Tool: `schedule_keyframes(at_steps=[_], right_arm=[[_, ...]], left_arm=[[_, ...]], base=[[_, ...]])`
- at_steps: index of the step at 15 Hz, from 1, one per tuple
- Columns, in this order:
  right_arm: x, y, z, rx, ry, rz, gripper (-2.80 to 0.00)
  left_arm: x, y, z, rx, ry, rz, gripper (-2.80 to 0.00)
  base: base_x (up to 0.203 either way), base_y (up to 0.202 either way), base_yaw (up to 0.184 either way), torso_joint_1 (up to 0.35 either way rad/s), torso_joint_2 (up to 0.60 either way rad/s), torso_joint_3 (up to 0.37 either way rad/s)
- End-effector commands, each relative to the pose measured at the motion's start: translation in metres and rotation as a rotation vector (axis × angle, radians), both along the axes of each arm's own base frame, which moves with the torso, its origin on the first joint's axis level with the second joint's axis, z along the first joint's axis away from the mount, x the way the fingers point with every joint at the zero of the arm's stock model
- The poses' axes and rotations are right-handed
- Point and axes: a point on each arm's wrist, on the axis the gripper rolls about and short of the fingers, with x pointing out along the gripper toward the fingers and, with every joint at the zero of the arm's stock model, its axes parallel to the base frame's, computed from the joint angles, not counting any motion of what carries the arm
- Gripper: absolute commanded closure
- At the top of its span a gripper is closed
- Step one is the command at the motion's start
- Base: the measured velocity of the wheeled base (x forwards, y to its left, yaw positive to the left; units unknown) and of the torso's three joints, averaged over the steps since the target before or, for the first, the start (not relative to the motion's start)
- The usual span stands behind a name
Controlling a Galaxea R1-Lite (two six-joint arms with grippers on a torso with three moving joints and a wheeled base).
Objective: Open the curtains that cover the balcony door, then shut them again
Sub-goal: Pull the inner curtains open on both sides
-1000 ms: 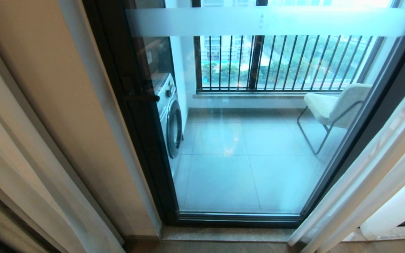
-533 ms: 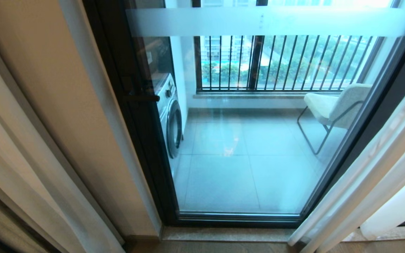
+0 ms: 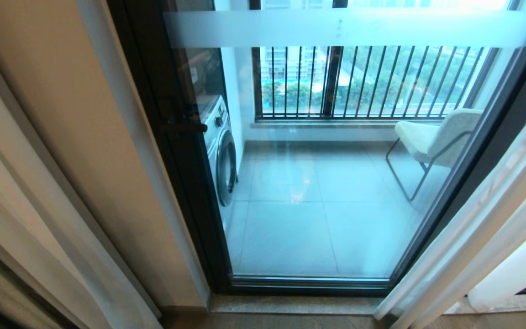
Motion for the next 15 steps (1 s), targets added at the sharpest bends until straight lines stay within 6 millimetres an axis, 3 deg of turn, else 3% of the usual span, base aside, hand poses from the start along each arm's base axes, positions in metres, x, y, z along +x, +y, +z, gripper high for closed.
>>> schedule_keyframes(at_steps=[1,9,15], right_arm=[[0.000,0.000,0.000,0.000,-0.001,0.000,0.00],[0.000,0.000,0.000,0.000,-0.001,0.000,0.00],[0.000,0.000,0.000,0.001,-0.001,0.000,0.00]], left_arm=[[0.000,0.000,0.000,0.001,-0.001,-0.049,0.00],[-0.022,-0.001,-0.006,-0.028,-0.244,-0.181,0.00],[-0.023,-0.001,-0.007,-0.104,-0.242,-0.164,0.00]], base=[[0.000,0.000,0.000,0.000,0.00,0.000],[0.000,0.000,0.000,0.000,0.00,0.000],[0.000,0.000,0.000,0.000,0.00,0.000]])
